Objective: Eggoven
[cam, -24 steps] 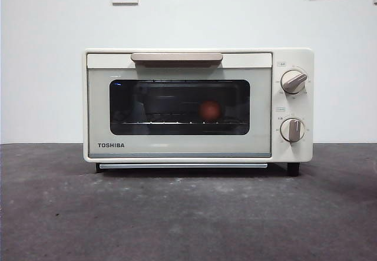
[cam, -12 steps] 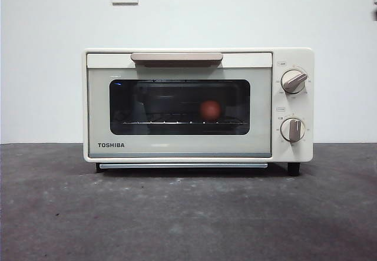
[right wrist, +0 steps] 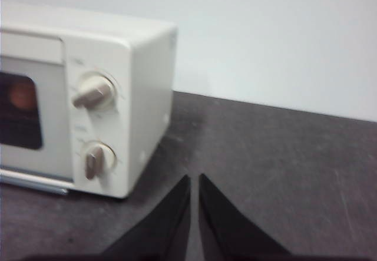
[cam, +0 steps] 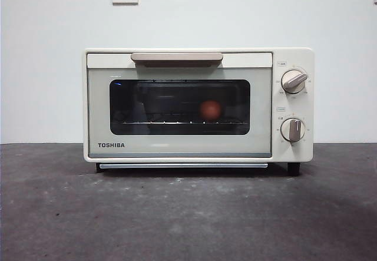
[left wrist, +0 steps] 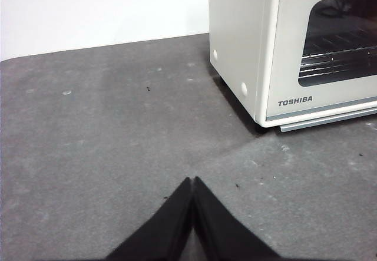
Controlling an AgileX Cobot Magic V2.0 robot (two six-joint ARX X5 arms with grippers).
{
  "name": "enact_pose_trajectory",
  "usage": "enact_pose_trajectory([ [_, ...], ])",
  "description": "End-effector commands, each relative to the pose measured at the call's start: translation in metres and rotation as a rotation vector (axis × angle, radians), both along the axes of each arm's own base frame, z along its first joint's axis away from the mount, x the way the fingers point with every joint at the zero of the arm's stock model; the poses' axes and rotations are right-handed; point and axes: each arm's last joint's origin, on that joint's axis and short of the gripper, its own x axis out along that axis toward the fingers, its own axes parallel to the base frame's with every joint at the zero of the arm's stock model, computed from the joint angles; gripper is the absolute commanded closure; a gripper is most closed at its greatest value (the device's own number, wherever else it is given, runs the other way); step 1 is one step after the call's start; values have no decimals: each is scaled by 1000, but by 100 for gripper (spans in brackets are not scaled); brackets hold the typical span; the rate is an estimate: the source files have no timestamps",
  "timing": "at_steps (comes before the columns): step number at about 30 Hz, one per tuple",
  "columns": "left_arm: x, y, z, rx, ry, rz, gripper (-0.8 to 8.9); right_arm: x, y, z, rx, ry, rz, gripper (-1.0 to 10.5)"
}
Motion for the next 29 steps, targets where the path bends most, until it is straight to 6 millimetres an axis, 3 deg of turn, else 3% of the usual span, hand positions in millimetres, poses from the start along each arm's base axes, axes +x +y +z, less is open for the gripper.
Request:
enact_pose_trajectory([
  [1,1,0,-6,-8,24,3,806,0,-1,-10,3,-5,-13,941],
  [13,1,0,-6,-8,24,3,806,-3,-2,-27,4,163,-27,941],
  [29,1,0,-6,-8,24,3,806,-3,-2,-27,4,155,-28,941],
])
